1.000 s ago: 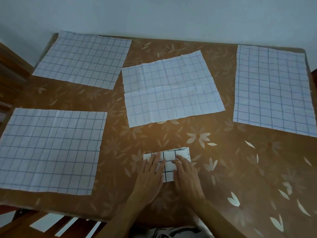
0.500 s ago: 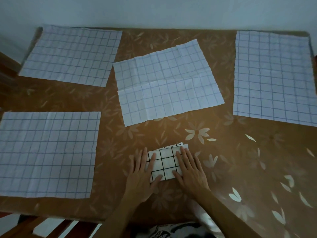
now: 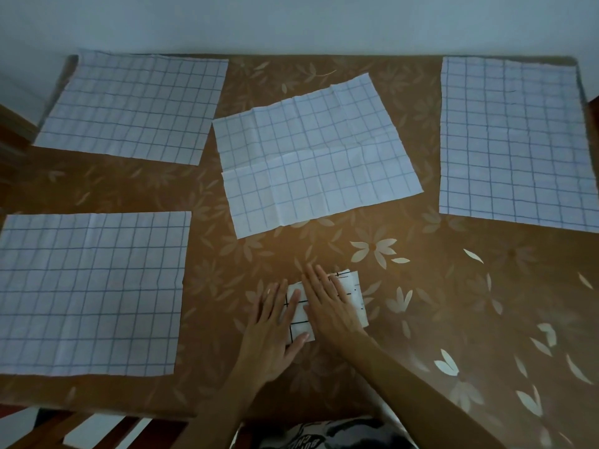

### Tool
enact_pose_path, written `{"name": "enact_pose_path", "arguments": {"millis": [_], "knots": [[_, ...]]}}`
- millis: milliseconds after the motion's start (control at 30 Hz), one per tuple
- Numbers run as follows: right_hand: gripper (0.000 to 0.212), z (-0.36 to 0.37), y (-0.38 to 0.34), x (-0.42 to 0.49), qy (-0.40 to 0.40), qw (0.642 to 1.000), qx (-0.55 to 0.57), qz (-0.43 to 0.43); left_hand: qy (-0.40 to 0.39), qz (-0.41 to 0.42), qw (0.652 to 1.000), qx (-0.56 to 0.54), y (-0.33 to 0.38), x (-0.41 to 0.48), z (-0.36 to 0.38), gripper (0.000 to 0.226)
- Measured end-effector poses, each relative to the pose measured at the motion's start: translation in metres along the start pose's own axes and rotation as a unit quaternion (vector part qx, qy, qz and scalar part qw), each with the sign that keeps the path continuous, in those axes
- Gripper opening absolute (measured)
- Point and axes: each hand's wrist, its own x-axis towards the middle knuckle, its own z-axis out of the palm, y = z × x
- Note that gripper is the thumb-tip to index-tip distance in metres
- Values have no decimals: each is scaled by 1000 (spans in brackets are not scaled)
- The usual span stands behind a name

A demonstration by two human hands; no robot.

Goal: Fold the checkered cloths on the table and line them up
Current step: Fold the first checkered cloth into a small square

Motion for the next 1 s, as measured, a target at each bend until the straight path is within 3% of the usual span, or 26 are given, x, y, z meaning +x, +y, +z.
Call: {"name": "enact_pose_path", "arguments": {"millis": [267,400,467,567,633,800,933,1000], "knots": [[74,-1,28,-15,5,998,0,59,-10,12,1000,15,-2,3,-1,85],[70,-6,37,-22,37,994,4,99,36,13,999,3,3,4,-7,76],[59,-10,38,-22,71,992,19,104,86,-2,996,-23,5,12,-11,60],[25,-21,40,-22,134,984,74,92,128,-28,990,-52,6,30,-25,39],[24,-31,40,-23,158,973,142,87,129,-23,990,-55,6,39,-34,34],[14,-50,41,-26,80,915,371,134,107,-15,990,-96,1,49,-39,19],[21,-54,44,-26,74,840,489,224,75,-23,990,-120,-5,50,-39,28],[26,-53,45,-25,78,819,502,265,57,-48,988,-132,-6,50,-39,35]]}}
